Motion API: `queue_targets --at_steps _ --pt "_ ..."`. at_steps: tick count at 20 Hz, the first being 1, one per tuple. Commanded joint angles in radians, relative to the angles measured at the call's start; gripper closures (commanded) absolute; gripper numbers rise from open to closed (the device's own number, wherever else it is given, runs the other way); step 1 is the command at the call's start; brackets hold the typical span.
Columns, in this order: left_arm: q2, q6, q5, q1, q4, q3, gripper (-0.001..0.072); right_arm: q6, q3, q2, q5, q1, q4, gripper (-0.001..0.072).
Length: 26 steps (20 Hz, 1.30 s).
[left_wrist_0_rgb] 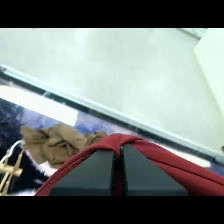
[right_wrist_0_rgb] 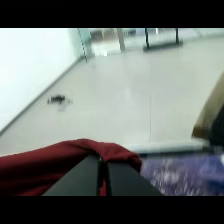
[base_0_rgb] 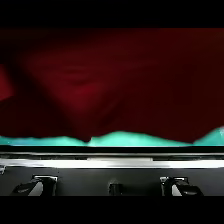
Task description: Fold the clothes and pants, and hang the long-sleeved shirts on hangers.
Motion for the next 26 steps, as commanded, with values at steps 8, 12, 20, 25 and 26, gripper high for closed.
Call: queue_targets --at_steps 8,12,20,25,26 --pt "-0.608 0.330 -0.159 -0.081 -0.139 -0.256 0.0692 0.026 -0.030 -0.747 0.242 0.000 0.015 0.0686" --pt "-0.916 0.344 -0.357 -0.163 -0.137 -0.241 0.0693 0.016 -0.030 -1.054 0.076 0.000 0.037 0.0686" --pt "-1.068 0.394 -0.415 -0.194 -0.064 -0.204 0.0693 -0.009 -0.029 -1.168 0.004 -0.002 0.064 0.0686" --pt "-1.067 0.462 -0.166 -0.178 -0.051 -0.204 0.0692 -0.017 -0.028 -1.167 0.223 -0.002 0.015 0.0686" --pt "-1.067 0.461 -0.128 -0.177 -0.043 -0.204 0.0692 -0.017 -0.028 -1.168 0.254 -0.002 -0.005 0.0686"
